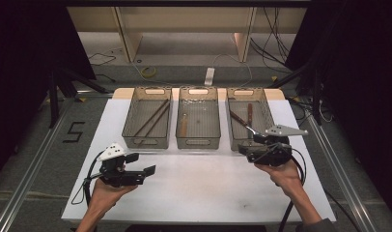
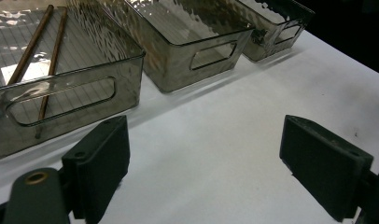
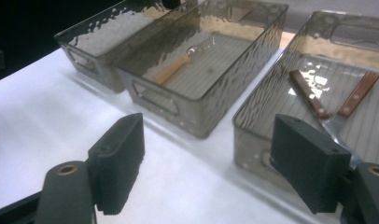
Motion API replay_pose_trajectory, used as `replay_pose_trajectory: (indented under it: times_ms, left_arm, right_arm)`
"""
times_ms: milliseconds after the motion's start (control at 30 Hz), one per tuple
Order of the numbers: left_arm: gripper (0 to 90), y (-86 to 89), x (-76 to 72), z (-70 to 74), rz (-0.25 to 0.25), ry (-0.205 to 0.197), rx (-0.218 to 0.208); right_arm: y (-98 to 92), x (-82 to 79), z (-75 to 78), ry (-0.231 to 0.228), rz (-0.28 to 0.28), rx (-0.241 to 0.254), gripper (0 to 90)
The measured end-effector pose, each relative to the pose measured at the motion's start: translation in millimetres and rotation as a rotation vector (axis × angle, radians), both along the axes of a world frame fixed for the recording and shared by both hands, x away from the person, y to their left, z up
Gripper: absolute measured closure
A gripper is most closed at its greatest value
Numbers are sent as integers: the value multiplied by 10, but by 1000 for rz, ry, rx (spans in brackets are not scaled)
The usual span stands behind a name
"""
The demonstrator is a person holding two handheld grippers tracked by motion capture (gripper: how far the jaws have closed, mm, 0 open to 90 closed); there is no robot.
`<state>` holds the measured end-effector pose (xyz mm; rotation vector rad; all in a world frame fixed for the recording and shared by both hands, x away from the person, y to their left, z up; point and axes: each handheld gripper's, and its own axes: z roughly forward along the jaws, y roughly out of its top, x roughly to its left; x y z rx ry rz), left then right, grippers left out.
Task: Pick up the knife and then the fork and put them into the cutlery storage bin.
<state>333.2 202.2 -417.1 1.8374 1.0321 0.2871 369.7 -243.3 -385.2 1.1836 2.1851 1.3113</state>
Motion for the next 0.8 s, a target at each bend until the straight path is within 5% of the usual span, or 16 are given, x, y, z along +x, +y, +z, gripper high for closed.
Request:
replay_pose_trajectory:
  times_ms: [800]
  left_arm:
    - [155, 9, -41, 9, -21, -14, -30]
  right_arm:
    - [-23, -496, -362, -30, 38, 101, 224]
